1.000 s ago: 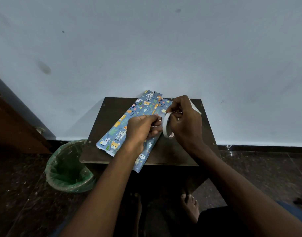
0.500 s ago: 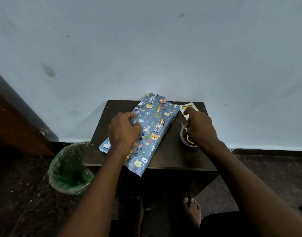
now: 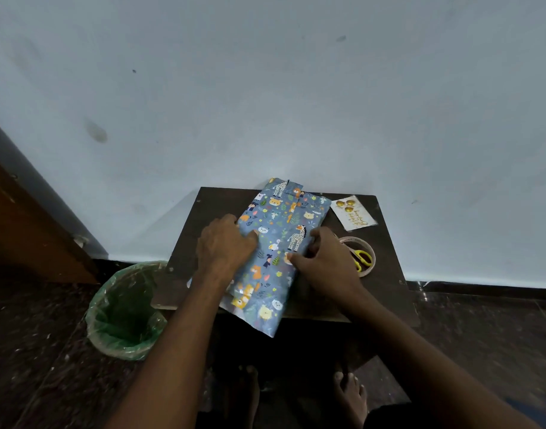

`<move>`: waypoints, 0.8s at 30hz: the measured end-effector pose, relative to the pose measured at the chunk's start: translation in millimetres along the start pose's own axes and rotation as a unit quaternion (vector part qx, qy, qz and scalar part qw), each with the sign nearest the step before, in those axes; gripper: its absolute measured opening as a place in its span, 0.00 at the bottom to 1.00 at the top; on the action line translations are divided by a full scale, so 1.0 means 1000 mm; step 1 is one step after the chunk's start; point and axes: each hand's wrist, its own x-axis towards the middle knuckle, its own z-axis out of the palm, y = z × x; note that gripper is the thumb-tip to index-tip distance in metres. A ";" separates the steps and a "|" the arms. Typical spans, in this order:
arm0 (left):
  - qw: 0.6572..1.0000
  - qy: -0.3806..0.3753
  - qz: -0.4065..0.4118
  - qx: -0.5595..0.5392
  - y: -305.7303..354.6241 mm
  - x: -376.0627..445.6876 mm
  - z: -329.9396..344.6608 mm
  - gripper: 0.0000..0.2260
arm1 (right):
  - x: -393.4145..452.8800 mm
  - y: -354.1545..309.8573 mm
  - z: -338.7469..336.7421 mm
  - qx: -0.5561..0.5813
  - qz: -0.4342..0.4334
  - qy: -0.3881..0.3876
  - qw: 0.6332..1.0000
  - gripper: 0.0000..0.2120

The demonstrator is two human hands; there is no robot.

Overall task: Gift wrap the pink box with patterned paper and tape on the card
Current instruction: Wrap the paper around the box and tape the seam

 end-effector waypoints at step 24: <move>0.955 -0.072 -0.079 -0.276 -0.012 0.008 0.001 0.20 | 0.020 0.001 0.021 0.340 0.110 0.087 0.930 0.15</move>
